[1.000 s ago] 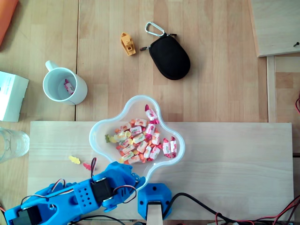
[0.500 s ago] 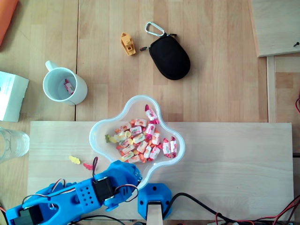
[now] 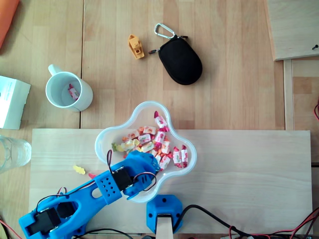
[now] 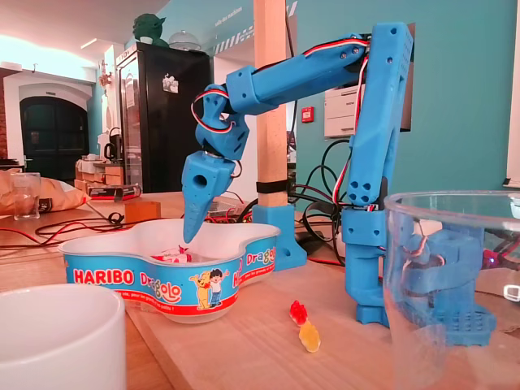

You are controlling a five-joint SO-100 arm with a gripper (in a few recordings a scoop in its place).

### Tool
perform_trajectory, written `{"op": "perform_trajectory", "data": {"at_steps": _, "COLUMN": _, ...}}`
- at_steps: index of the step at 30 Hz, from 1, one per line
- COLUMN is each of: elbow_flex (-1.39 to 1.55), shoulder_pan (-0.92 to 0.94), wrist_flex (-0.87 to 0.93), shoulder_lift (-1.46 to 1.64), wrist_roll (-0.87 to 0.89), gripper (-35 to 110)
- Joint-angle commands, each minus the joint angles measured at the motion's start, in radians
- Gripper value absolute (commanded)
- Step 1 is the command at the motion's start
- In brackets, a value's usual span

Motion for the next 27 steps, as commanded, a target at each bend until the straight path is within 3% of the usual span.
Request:
{"op": "perform_trajectory", "data": {"at_steps": 1, "elbow_flex": -0.032, "shoulder_pan": -0.003, "wrist_flex": -0.011, "shoulder_lift": 0.011, "wrist_roll": 0.009, "gripper": -2}}
{"op": "perform_trajectory", "data": {"at_steps": 27, "elbow_flex": -0.018, "shoulder_pan": 0.071, "wrist_flex": -0.193, "shoulder_lift": -0.1, "wrist_roll": -0.092, "gripper": -2}}
